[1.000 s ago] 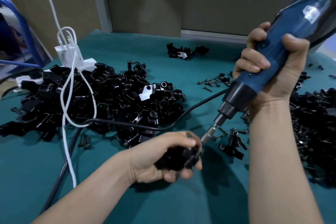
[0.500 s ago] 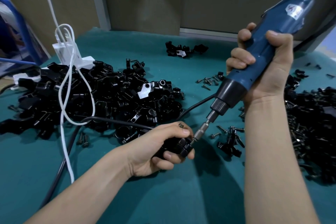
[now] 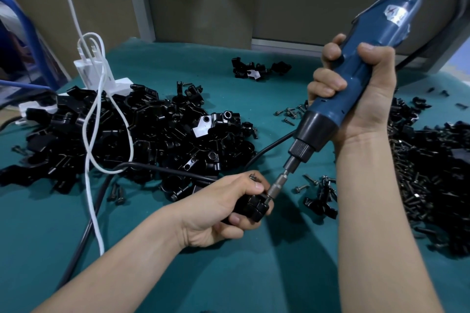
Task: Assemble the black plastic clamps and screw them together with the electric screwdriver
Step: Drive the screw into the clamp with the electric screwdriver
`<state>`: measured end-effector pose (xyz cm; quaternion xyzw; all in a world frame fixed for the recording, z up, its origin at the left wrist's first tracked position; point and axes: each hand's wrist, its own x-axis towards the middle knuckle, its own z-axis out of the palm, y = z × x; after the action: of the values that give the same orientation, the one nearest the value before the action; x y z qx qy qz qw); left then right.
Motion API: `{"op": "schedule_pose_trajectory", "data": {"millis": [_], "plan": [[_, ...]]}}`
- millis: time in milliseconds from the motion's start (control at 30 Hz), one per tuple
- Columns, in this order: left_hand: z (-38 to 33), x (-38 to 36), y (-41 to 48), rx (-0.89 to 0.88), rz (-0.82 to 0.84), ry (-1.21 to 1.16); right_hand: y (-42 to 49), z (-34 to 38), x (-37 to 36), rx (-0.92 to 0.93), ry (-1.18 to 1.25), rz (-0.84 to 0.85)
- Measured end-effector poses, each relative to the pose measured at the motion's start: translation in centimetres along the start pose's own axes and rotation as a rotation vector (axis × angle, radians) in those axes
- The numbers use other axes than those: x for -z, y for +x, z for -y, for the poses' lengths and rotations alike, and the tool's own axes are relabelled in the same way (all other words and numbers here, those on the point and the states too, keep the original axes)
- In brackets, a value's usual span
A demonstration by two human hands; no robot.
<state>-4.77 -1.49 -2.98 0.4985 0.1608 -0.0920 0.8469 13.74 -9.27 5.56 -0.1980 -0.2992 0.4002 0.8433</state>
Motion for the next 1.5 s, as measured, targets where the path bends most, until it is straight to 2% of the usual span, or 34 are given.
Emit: {"op": "schedule_pose_trajectory", "data": {"millis": [567, 1500], "plan": [[0.16, 0.18, 0.38, -0.017, -0.016, -0.036, 0.08, -0.24, 0.09, -0.014, 0.013, 0.083], [0.30, 0.33, 0.50, -0.033, -0.051, -0.068, 0.32, -0.83, 0.17, -0.011, -0.019, 0.030]]}}
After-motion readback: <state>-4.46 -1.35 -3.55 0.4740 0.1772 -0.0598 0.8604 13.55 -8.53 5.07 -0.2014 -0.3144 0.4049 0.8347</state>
